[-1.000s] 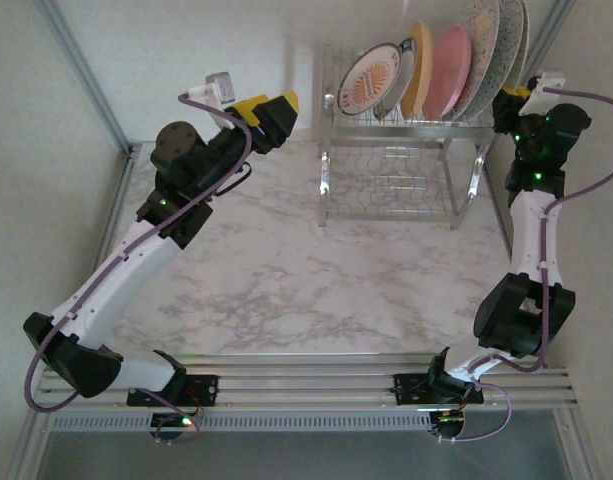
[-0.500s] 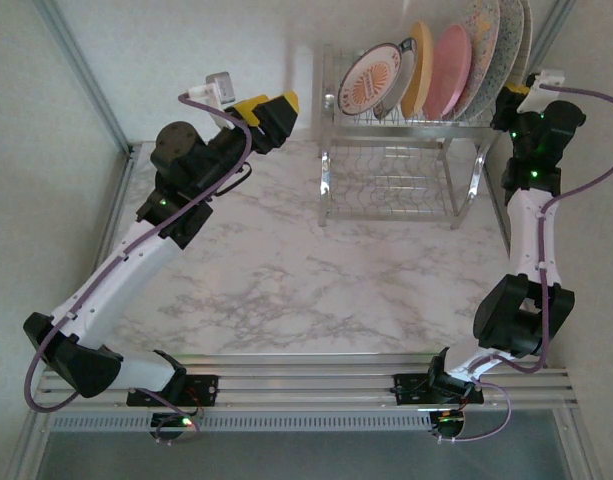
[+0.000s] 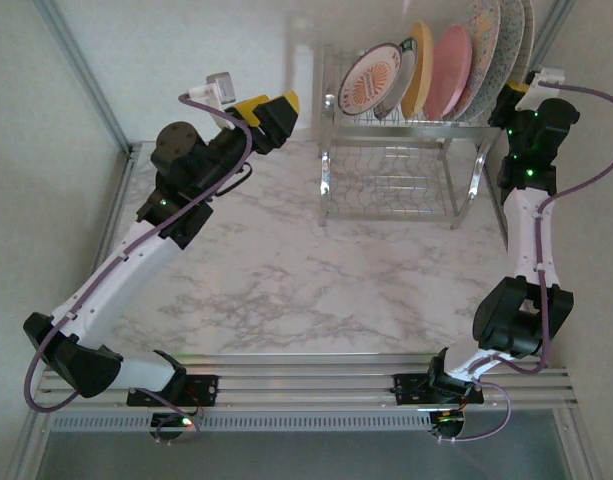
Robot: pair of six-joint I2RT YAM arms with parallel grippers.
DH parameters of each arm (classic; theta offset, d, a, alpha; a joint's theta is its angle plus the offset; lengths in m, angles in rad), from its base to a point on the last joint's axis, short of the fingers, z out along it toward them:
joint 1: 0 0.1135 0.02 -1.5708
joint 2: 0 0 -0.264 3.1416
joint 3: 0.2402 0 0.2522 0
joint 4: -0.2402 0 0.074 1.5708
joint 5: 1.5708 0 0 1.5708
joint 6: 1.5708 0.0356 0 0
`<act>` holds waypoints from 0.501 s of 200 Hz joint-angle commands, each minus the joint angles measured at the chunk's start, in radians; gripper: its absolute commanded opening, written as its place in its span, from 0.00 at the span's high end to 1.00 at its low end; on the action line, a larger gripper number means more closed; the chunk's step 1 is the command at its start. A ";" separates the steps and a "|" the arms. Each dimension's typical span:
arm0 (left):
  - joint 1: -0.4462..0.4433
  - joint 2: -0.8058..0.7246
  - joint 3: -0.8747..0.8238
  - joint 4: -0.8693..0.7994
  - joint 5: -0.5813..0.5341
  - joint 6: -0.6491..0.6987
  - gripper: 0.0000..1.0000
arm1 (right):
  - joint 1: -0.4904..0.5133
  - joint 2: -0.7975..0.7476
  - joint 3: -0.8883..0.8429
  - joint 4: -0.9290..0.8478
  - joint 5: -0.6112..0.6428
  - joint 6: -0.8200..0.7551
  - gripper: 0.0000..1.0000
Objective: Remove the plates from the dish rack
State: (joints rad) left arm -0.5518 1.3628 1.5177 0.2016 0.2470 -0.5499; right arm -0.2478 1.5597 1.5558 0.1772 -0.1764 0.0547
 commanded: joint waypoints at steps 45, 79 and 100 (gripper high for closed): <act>-0.016 -0.028 0.021 0.024 0.010 -0.010 0.00 | -0.002 -0.058 0.053 0.036 0.021 0.057 1.00; -0.017 -0.035 0.015 0.022 0.010 -0.008 0.00 | -0.003 -0.058 0.086 0.026 0.035 0.063 1.00; -0.017 -0.037 0.014 0.022 0.008 -0.008 0.01 | -0.002 -0.062 0.112 0.012 0.048 0.075 1.00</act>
State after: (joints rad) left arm -0.5579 1.3582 1.5177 0.2012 0.2470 -0.5503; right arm -0.2432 1.5520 1.5929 0.1253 -0.1406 0.0715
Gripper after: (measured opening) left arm 0.995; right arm 0.091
